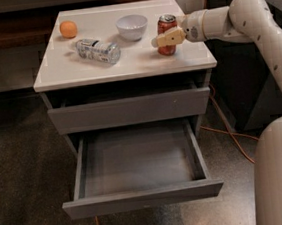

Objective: Place coke can into middle drawer

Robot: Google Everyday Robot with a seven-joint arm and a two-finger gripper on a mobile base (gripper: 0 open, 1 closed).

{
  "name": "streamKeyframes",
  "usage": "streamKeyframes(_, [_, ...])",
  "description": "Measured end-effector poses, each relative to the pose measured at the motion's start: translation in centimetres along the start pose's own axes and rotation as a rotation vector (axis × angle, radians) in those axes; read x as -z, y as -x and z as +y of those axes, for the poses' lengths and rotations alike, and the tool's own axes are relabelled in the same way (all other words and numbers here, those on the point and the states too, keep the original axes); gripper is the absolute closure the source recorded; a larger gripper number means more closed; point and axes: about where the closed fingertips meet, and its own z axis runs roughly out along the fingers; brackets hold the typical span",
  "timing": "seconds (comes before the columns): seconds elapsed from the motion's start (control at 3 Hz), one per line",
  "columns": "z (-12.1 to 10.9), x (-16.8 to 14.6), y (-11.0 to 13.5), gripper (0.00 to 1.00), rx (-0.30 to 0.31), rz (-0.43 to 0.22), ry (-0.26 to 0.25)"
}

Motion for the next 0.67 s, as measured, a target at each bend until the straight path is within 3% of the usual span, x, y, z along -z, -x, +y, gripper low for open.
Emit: streamKeyframes(0.67, [2.0,0.6,1.4,0.61,0.042,-0.03,0.029])
